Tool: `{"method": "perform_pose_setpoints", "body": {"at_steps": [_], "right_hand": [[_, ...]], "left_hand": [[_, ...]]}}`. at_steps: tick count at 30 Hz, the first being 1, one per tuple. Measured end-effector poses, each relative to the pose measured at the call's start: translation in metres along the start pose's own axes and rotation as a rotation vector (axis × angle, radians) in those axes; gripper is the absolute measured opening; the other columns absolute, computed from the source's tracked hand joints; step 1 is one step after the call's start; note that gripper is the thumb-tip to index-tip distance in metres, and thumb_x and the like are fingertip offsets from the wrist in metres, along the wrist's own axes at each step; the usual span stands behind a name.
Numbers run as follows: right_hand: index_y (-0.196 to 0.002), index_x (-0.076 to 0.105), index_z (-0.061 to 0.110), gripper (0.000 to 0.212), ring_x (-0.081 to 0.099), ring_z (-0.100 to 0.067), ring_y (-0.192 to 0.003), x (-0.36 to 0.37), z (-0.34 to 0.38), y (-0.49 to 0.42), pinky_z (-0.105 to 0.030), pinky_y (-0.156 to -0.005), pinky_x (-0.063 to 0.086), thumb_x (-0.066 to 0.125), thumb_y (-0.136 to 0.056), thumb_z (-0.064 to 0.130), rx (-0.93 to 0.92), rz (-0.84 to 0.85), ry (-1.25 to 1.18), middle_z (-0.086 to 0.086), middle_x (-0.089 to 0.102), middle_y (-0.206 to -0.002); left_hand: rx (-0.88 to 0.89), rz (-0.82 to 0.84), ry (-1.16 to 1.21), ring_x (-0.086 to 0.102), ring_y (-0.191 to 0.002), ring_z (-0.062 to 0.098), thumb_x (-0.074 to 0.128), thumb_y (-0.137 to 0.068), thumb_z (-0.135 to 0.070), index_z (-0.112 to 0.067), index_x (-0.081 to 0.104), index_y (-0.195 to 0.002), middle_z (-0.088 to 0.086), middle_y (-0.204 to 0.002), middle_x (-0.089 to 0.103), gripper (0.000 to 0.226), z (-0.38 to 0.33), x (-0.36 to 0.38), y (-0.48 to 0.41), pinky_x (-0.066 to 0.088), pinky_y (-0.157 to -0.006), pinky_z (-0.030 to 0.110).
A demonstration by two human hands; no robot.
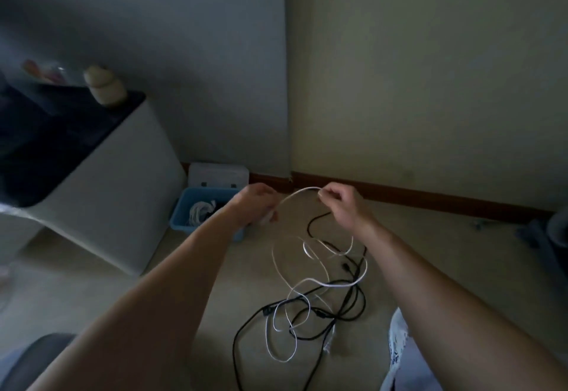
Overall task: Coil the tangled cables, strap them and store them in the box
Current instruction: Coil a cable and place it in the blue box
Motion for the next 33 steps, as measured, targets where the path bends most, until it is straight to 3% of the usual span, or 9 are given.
{"method": "perform_pose_setpoints", "body": {"at_steps": [5, 8, 11, 14, 18, 23, 27, 30, 33], "right_hand": [[-0.082, 0.074, 0.017, 0.021, 0.066, -0.015, -0.080, -0.025, 0.090, 0.012, -0.029, -0.071, 0.046, 0.064, -0.095, 0.030, -0.151, 0.045, 0.124, 0.002, 0.073, -0.081], [-0.082, 0.075, 0.020, 0.019, 0.061, -0.004, -0.072, -0.046, 0.130, 0.022, -0.021, -0.064, 0.042, 0.066, -0.095, 0.030, -0.204, 0.042, 0.145, 0.012, 0.070, -0.075], [-0.083, 0.075, 0.024, 0.017, 0.053, 0.004, -0.051, -0.061, 0.159, 0.039, -0.009, -0.048, 0.037, 0.065, -0.097, 0.029, -0.253, 0.125, 0.097, 0.023, 0.058, -0.053], [-0.076, 0.074, 0.030, 0.023, 0.039, -0.009, -0.044, -0.069, 0.169, 0.048, -0.027, -0.043, 0.037, 0.065, -0.097, 0.033, -0.250, 0.126, -0.037, 0.014, 0.043, -0.047], [-0.085, 0.071, 0.006, 0.027, 0.033, -0.011, -0.044, -0.062, 0.156, 0.053, -0.027, -0.046, 0.031, 0.070, -0.093, 0.032, -0.175, 0.155, -0.305, 0.008, 0.039, -0.050], [-0.083, 0.068, 0.014, 0.017, 0.038, -0.008, -0.046, -0.040, 0.156, 0.045, -0.025, -0.050, 0.038, 0.061, -0.097, 0.019, -0.154, 0.253, -0.503, 0.007, 0.045, -0.057], [-0.083, 0.064, 0.016, 0.023, 0.040, -0.009, -0.048, -0.027, 0.156, 0.042, -0.024, -0.053, 0.043, 0.055, -0.099, 0.030, -0.110, 0.388, -0.459, 0.008, 0.045, -0.057], [-0.094, 0.059, 0.010, 0.025, 0.039, -0.009, -0.048, -0.015, 0.153, 0.044, -0.029, -0.063, 0.047, 0.044, -0.106, 0.027, -0.062, 0.471, -0.339, 0.008, 0.046, -0.058], [-0.100, 0.058, 0.013, 0.022, 0.039, -0.009, -0.046, -0.002, 0.156, 0.050, -0.026, -0.054, 0.046, 0.041, -0.108, 0.025, -0.008, 0.534, -0.289, 0.007, 0.047, -0.059]], "left_hand": [[-0.057, 0.080, 0.263, 0.052, -0.038, 0.017, 0.043, -0.103, -0.049, -0.008, 0.070, -0.078, 0.005, -0.047, 0.054, 0.055, -0.048, 0.001, 0.049, 0.035, -0.050, 0.027], [-0.019, 0.245, 0.474, 0.037, -0.039, 0.014, 0.049, -0.098, -0.042, -0.006, 0.060, -0.080, -0.001, -0.044, 0.038, 0.042, -0.079, 0.002, 0.076, 0.037, -0.047, 0.025], [-0.001, 0.522, 0.644, 0.021, -0.043, 0.011, 0.046, -0.091, -0.048, -0.017, 0.057, -0.078, -0.006, -0.051, 0.025, 0.035, -0.114, 0.007, 0.110, 0.026, -0.049, 0.026], [0.022, 0.646, 0.644, 0.010, -0.044, 0.010, 0.043, -0.091, -0.042, -0.021, 0.055, -0.076, -0.008, -0.048, 0.020, 0.028, -0.138, 0.012, 0.133, 0.012, -0.044, 0.022], [0.056, 0.708, 0.734, 0.010, -0.041, 0.010, 0.037, -0.095, -0.030, -0.019, 0.051, -0.078, -0.007, -0.040, 0.028, 0.024, -0.146, 0.013, 0.149, 0.011, -0.040, 0.022], [0.149, 0.631, 0.928, 0.013, -0.039, 0.010, 0.036, -0.097, -0.031, -0.021, 0.052, -0.068, -0.008, -0.039, 0.032, 0.034, -0.152, -0.011, 0.151, 0.010, -0.043, 0.025], [0.228, 0.461, 1.145, 0.042, -0.040, 0.003, 0.039, -0.099, -0.026, -0.016, 0.062, -0.087, -0.008, -0.055, 0.049, 0.028, -0.154, -0.038, 0.143, 0.033, -0.040, 0.016], [0.205, 0.312, 1.307, 0.072, -0.071, 0.012, 0.043, -0.102, -0.024, -0.009, 0.068, -0.102, 0.001, -0.086, 0.074, 0.029, -0.147, -0.050, 0.133, 0.059, -0.062, 0.022], [0.233, 0.207, 1.367, 0.074, -0.101, 0.024, 0.038, -0.107, -0.024, -0.005, 0.062, -0.118, 0.012, -0.114, 0.074, 0.032, -0.142, -0.057, 0.125, 0.060, -0.085, 0.031]]}}
Point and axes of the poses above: each hand's wrist, its own y-axis away from the middle knuckle, its own x-axis out of the palm, z = x × y, the point moved 5 cm from there along -y, towards the middle knuckle
